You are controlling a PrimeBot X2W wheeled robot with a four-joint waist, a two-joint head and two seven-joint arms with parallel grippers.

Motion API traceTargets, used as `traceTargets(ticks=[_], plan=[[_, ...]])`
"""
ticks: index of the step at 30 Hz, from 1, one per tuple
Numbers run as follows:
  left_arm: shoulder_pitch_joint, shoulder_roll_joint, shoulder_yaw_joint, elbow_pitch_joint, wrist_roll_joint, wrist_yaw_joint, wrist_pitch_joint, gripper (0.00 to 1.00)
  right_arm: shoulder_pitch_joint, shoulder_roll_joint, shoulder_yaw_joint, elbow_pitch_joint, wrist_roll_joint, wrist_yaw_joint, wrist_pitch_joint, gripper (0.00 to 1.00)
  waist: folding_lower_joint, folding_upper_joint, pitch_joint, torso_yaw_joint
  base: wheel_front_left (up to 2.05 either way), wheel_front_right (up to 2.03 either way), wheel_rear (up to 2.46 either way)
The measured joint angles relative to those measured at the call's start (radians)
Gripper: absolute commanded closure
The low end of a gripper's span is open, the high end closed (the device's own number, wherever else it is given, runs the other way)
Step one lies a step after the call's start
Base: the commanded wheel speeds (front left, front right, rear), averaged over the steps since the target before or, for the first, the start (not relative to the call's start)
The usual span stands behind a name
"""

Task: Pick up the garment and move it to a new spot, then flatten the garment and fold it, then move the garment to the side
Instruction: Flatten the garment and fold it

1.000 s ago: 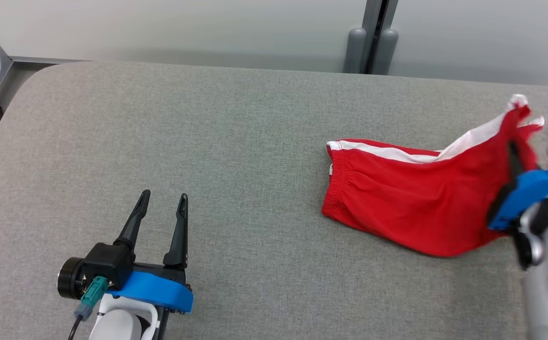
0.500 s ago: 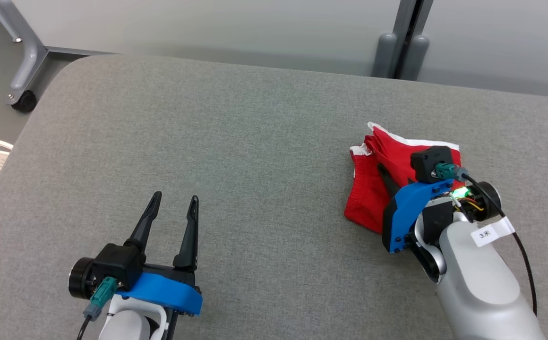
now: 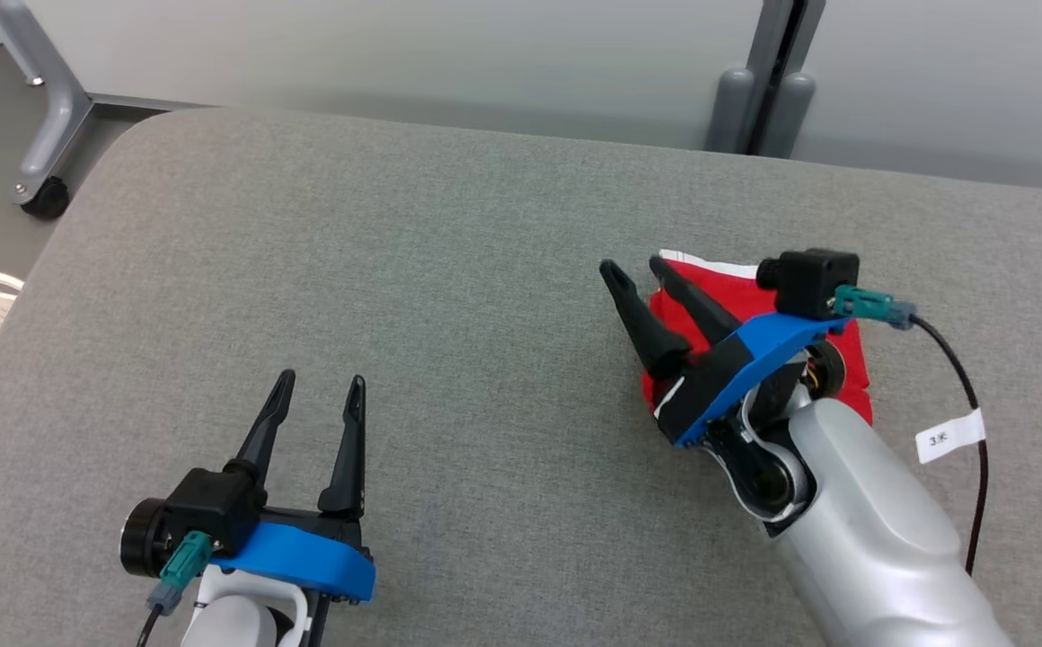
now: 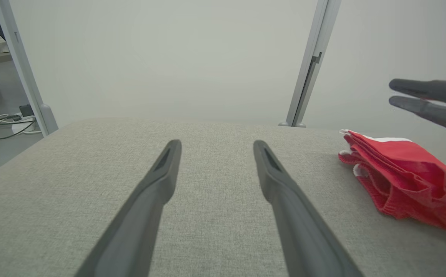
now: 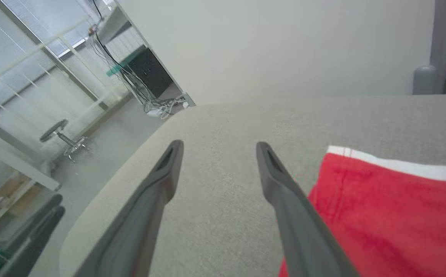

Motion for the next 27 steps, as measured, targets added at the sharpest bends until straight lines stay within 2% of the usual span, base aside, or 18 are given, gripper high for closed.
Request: traceTargets(ticks=[2,5,8,10,14,15,16,17,20,22,27], plan=[[0.007,0.001,0.011,-0.004,0.0,0.0,0.0,0.0,-0.005,0.002,-0.004,-0.064,0.032,0.0,-0.037,0.0,0.0,0.0,-0.005,-0.016,0.0,0.0,0.0],[0.021,0.004,0.019,-0.009,0.001,0.0,0.0,0.0,-0.004,-0.03,-0.07,-0.128,-0.018,0.0,-0.071,0.0,0.0,0.0,-0.019,-0.041,0.0,0.0,0.0],[0.035,0.004,0.024,-0.012,0.003,0.0,0.0,0.0,0.046,-0.107,-0.167,-0.151,-0.116,0.0,-0.063,0.0,-0.0001,0.0,-0.036,-0.063,0.0,0.0,0.0],[0.037,0.003,0.024,-0.013,0.007,0.0,0.0,0.0,0.091,-0.135,-0.229,-0.152,-0.173,0.0,-0.036,0.0,-0.0001,0.0,-0.045,-0.076,0.0,0.0,0.0],[0.037,0.002,0.023,-0.014,0.008,0.0,0.0,0.0,0.169,-0.15,-0.315,-0.145,-0.316,0.0,-0.003,0.02,-0.0001,-0.0001,-0.052,-0.092,0.0,0.0,0.0],[0.037,0.002,0.022,-0.014,0.008,0.0,0.0,0.0,0.186,-0.147,-0.329,-0.139,-0.347,0.0,0.001,0.49,-0.0001,-0.0001,-0.05,-0.093,0.0,0.0,0.0],[0.036,0.001,0.021,-0.015,0.008,0.0,0.0,0.0,0.2,-0.143,-0.333,-0.13,-0.389,0.0,0.001,0.91,-0.0001,0.0,-0.048,-0.093,0.0,0.0,0.0],[0.036,0.001,0.021,-0.015,0.008,0.0,0.0,0.0,0.211,-0.135,-0.332,-0.119,-0.426,0.0,0.002,1.0,-0.0001,0.0,-0.046,-0.093,0.0,0.0,0.0],[0.03,0.002,0.018,-0.016,0.008,0.0,0.0,0.0,0.22,-0.081,-0.297,-0.086,-0.495,0.0,0.003,1.0,0.0,0.0,-0.036,-0.09,0.0,0.0,0.0],[0.027,0.004,0.016,-0.016,0.008,0.0,0.0,0.0,0.218,-0.035,-0.265,-0.053,-0.486,0.0,-0.015,1.0,0.0,0.0,-0.03,-0.087,0.0,0.0,0.0],[0.013,0.009,0.008,-0.013,0.007,0.0,0.0,0.0,0.182,-0.01,-0.163,0.085,-0.506,0.0,-0.045,1.0,0.0,0.0,-0.023,-0.067,0.0,0.0,0.0]])
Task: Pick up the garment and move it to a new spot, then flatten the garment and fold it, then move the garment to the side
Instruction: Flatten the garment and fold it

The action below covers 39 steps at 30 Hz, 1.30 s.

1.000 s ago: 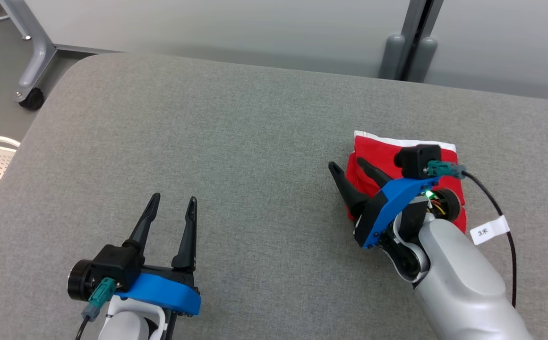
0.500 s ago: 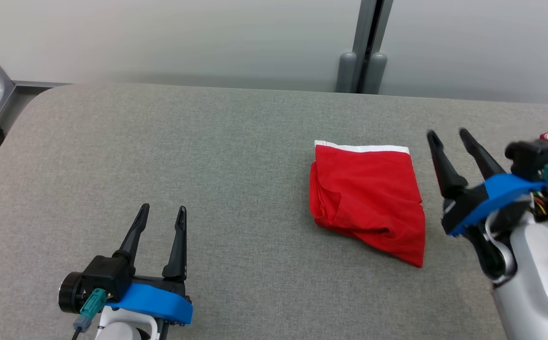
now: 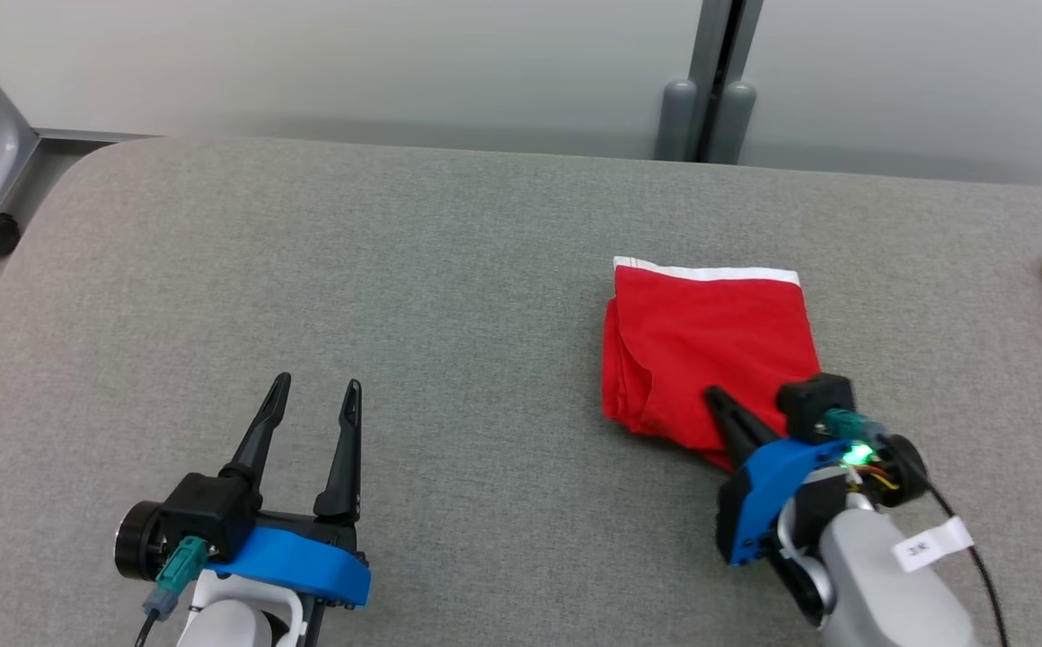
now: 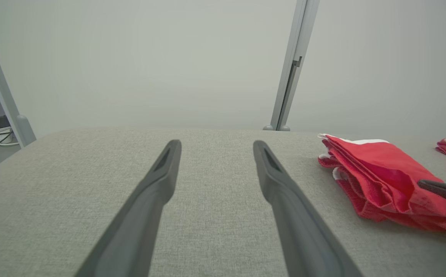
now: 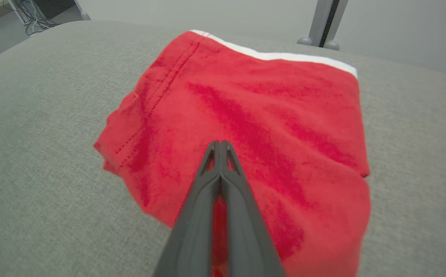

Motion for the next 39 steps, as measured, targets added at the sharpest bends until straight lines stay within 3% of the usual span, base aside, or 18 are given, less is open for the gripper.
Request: traceTargets(ticks=[5,9,13,14,15,16,19,23,30,34,39], plan=[[-0.001,0.003,-0.004,0.006,-0.002,0.0,0.0,0.0,-0.034,0.009,0.245,0.025,0.159,0.0,-0.026,1.0,0.0,0.0,-0.005,0.022,0.0,0.0,0.0],[0.0,0.005,-0.001,0.007,-0.007,0.0,0.0,0.0,-0.033,0.01,0.415,-0.037,0.392,0.0,-0.012,1.0,0.0,0.0,-0.017,0.025,0.0,0.0,0.0],[0.012,0.007,0.01,0.007,-0.007,0.0,0.0,0.0,-0.033,0.012,0.482,-0.108,0.561,0.0,-0.039,1.0,0.0,0.0,-0.031,0.012,0.0,0.0,0.0],[0.018,0.007,0.017,0.007,-0.007,0.001,0.0,0.0,-0.036,0.012,0.481,-0.118,0.572,0.0,-0.063,0.9,-0.0001,-0.0001,-0.034,0.006,0.0,0.0,0.0],[0.024,0.007,0.022,0.007,-0.008,0.003,0.0,0.0,-0.039,0.012,0.471,-0.126,0.571,0.0,-0.088,0.22,-0.0001,0.0,-0.039,0.0,0.0,0.0,0.0],[0.028,0.007,0.029,0.006,-0.009,0.005,0.0,0.0,-0.039,0.012,0.452,-0.132,0.569,0.0,-0.115,0.0,-0.0001,0.0,-0.043,-0.007,0.0,0.0,0.0],[0.045,0.01,0.045,0.003,-0.01,0.014,0.0,0.0,-0.032,0.009,0.362,-0.147,0.508,0.0,-0.184,0.0,0.0,0.0,-0.056,-0.032,0.0,0.0,0.0],[0.068,0.016,0.066,-0.002,-0.013,0.023,0.0,0.0,0.03,-0.021,0.17,-0.194,0.358,0.0,-0.22,0.0,-0.0001,0.0,-0.076,-0.067,0.0,0.0,0.0],[0.099,0.026,0.089,-0.002,-0.016,0.038,0.0,0.0,0.208,-0.017,-0.183,-0.357,0.092,0.0,-0.178,0.0,-0.0001,-0.0001,-0.106,-0.119,0.0,0.0,0.0],[0.111,0.034,0.1,0.014,-0.021,0.046,0.0,0.0,0.283,-0.006,-0.279,-0.44,0.009,0.0,-0.121,0.0,-0.0002,-0.0001,-0.124,-0.139,0.0,0.0,0.0],[0.131,0.04,0.108,0.034,-0.035,0.057,0.012,0.0,0.352,0.003,-0.295,-0.484,-0.02,0.0,-0.061,0.0,-0.0002,-0.0001,-0.15,-0.157,0.0,0.0,0.0]])
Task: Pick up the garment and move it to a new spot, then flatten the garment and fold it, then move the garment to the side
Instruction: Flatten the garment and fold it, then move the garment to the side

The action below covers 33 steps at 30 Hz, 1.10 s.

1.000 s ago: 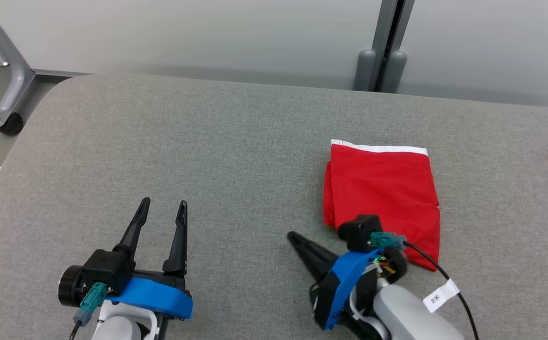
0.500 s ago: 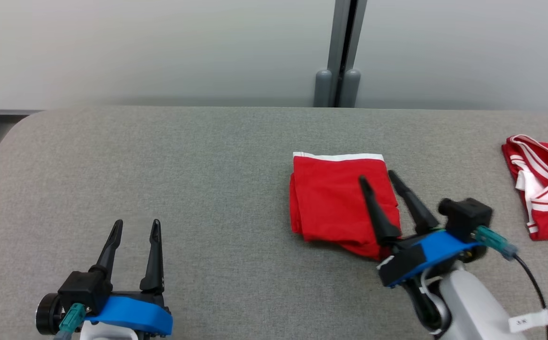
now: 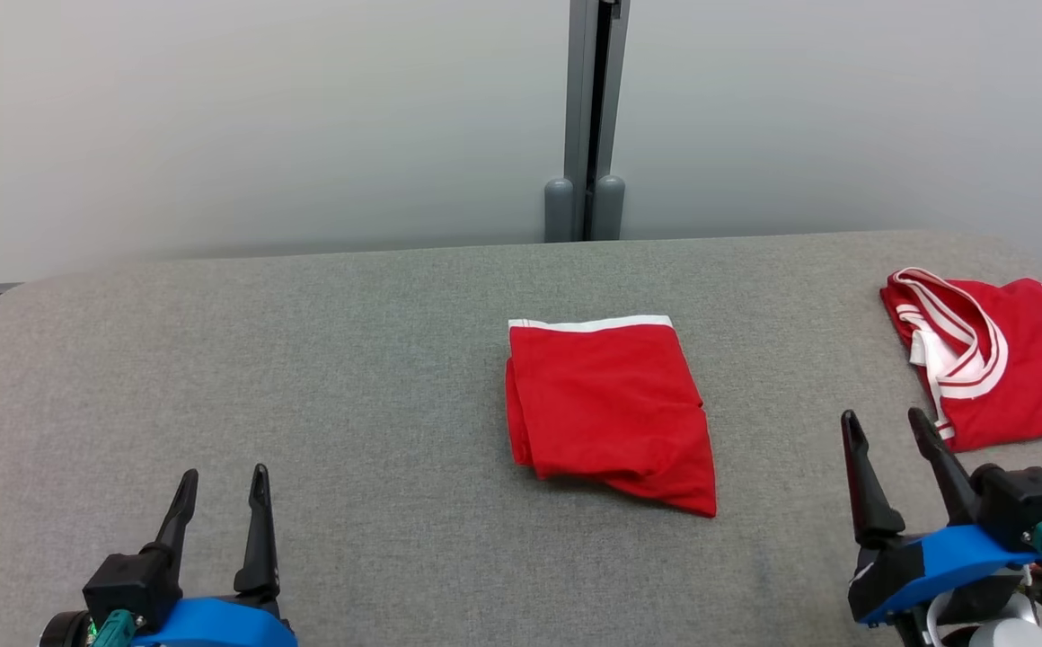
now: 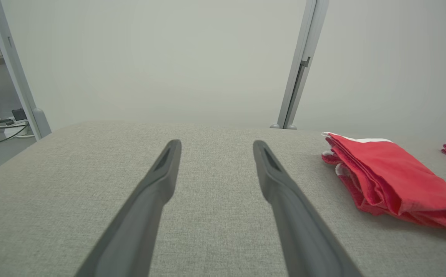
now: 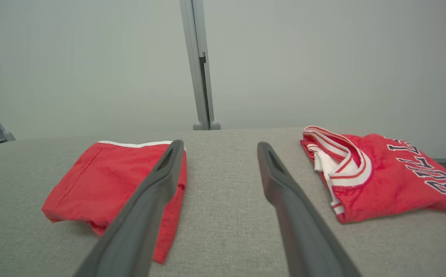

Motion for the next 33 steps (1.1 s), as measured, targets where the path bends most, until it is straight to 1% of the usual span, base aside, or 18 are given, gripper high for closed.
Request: traceTargets(ticks=[11,16,31,33], plan=[[0.002,0.011,0.017,0.001,-0.025,0.019,0.037,0.0,0.051,0.004,0.015,-0.044,-0.003,0.0,0.019,0.0,0.0001,0.0,-0.02,-0.017,0.0,0.0,0.0],[0.005,0.016,0.019,0.015,-0.037,0.019,0.051,0.0,0.062,0.005,0.023,-0.046,0.0,0.0,0.019,0.0,0.0001,0.0,-0.021,-0.017,0.0,0.0,0.0],[0.004,0.021,0.002,0.015,-0.043,0.025,0.049,0.0,0.063,0.005,0.022,-0.044,0.015,0.0,0.03,0.0,0.0001,0.0,-0.02,-0.009,0.0,0.0,0.0],[0.004,0.021,-0.001,0.013,-0.043,0.026,0.047,0.0,0.063,0.005,0.023,-0.045,0.032,0.0,0.034,0.0,0.0001,0.0,-0.019,-0.005,0.0,0.0,0.0]])
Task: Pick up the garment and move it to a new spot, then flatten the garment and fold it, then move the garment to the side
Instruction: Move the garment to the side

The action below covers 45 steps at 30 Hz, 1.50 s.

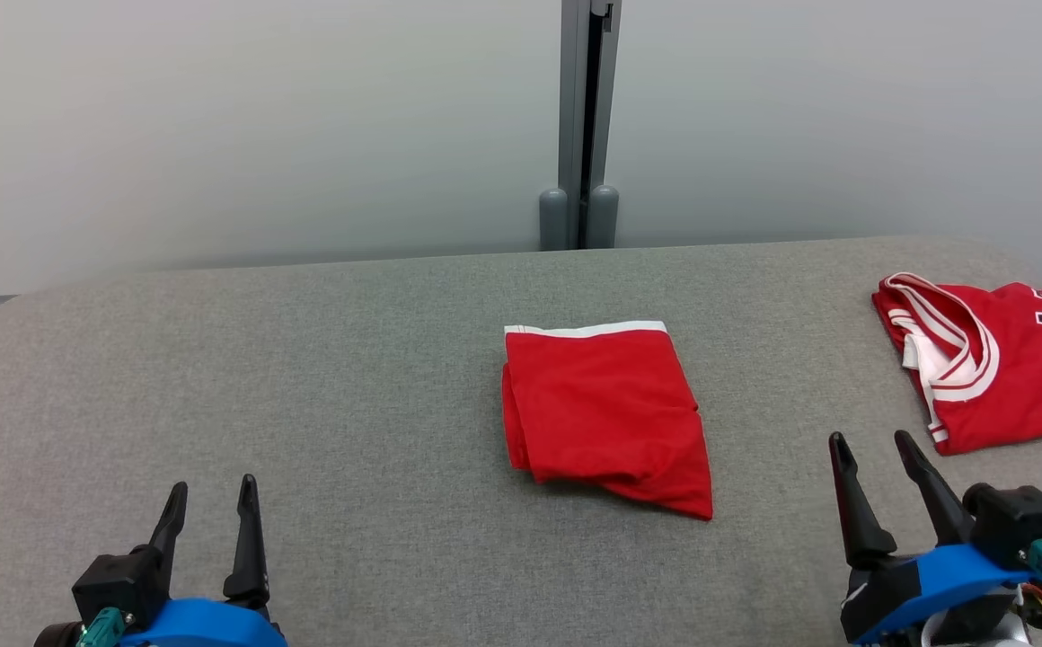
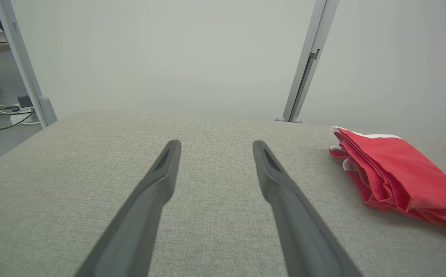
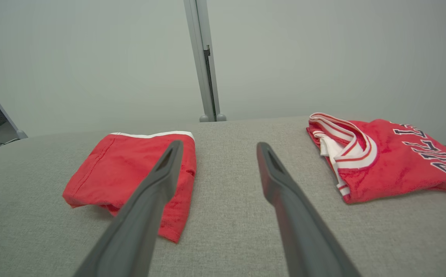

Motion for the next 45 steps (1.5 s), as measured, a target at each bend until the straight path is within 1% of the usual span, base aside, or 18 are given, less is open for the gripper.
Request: traceTargets(ticks=[3,5,7,8,9,12,14,16,19,23,29,34,35,36,37,41,43,45], plan=[[0.0,0.0,-0.003,-0.007,0.0,0.003,-0.001,0.0,-0.019,0.0,0.012,-0.004,0.016,0.0,0.012,0.0,0.0,0.0,0.005,0.006,0.0,0.0,0.0],[0.0,0.001,-0.004,-0.014,-0.002,0.003,-0.001,0.0,-0.062,0.0,0.023,-0.004,0.031,0.0,0.037,0.0,0.0,0.0,0.012,0.009,0.0,0.0,0.0],[-0.001,0.003,-0.007,-0.022,-0.002,0.003,-0.001,0.0,-0.121,0.0,0.035,0.009,0.039,0.0,0.089,0.0,0.0001,0.0001,0.019,0.012,0.0,0.0,0.0],[-0.002,0.005,-0.008,-0.026,-0.002,0.003,-0.001,0.0,-0.152,0.001,0.042,0.024,0.064,0.0,0.12,0.0,0.0,0.0,0.024,0.013,0.0,0.0,0.0],[-0.003,0.006,-0.01,-0.031,-0.001,0.003,-0.001,0.0,-0.185,0.001,0.047,0.051,0.092,0.0,0.164,0.0,0.0,0.0,0.03,0.014,0.0,0.0,0.0],[-0.019,0.007,-0.017,-0.046,0.0,0.002,-0.002,0.0,-0.288,0.002,0.039,0.162,0.1,0.0,0.283,0.0,0.0001,0.0001,0.055,0.021,0.0,0.0,0.0],[-0.035,0.004,-0.027,-0.058,-0.001,-0.003,-0.005,0.0,-0.362,0.001,0.034,0.241,0.107,0.0,0.322,0.0,0.0001,0.0002,0.074,0.029,0.0,0.0,0.0],[-0.06,0.002,-0.039,-0.07,0.0,-0.009,-0.005,0.0,-0.433,0.002,0.026,0.322,0.121,0.0,0.329,0.0,0.0002,0.0002,0.093,0.044,0.0,0.0,0.0],[-0.094,-0.003,-0.056,-0.085,0.006,-0.011,-0.005,0.0,-0.505,0.002,0.019,0.454,0.109,0.0,0.327,0.0,0.0002,0.0002,0.125,0.071,0.0,0.0,0.0],[-0.122,-0.005,-0.072,-0.087,0.011,-0.018,-0.007,0.0,-0.57,0.002,-0.002,0.609,0.063,0.0,0.288,0.0,0.0003,0.0003,0.168,0.109,0.0,0.0,0.0],[-0.139,-0.01,-0.085,-0.076,0.015,-0.019,-0.019,0.0,-0.624,0.003,-0.049,0.79,-0.002,0.0,0.22,0.0,0.0003,0.0003,0.216,0.158,0.0,0.0,0.0],[-0.139,-0.01,-0.092,-0.068,0.015,-0.019,-0.025,0.0,-0.664,0.0,-0.069,0.899,-0.019,0.0,0.21,0.0,0.0,0.0002,0.221,0.17,0.0,0.0,0.0],[-0.139,-0.009,-0.093,-0.067,0.015,-0.019,-0.025,0.0,-0.673,0.0,-0.068,0.918,-0.019,0.0,0.214,0.06,0.0,0.0002,0.22,0.17,0.0,0.0,0.0],[-0.139,-0.009,-0.093,-0.066,0.015,-0.018,-0.026,0.0,-0.682,0.0,-0.062,0.934,-0.019,0.0,0.216,0.66,0.0,0.0002,0.218,0.168,0.0,0.0,0.0],[-0.139,-0.009,-0.094,-0.065,0.015,-0.018,-0.026,0.0,-0.689,0.0,-0.051,0.946,-0.019,0.0,0.216,1.0,-0.0001,0.0003,0.216,0.167,0.0,0.0,0.0],[-0.139,-0.007,-0.098,-0.064,0.015,-0.015,-0.027,0.0,-0.709,-0.001,0.009,0.973,-0.026,0.0,0.212,1.0,0.0,0.0003,0.209,0.153,0.0,0.0,0.0],[-0.138,-0.006,-0.099,-0.065,0.014,-0.013,-0.028,0.0,-0.722,-0.003,0.046,0.97,-0.059,0.0,0.205,1.0,0.0,0.0003,0.206,0.142,0.0,0.0,0.0],[-0.136,-0.004,-0.1,-0.069,0.013,-0.01,-0.028,0.0,-0.748,-0.021,0.098,0.956,-0.086,0.0,0.197,1.0,0.0,0.0003,0.205,0.128,0.0,0.0,0.0]])
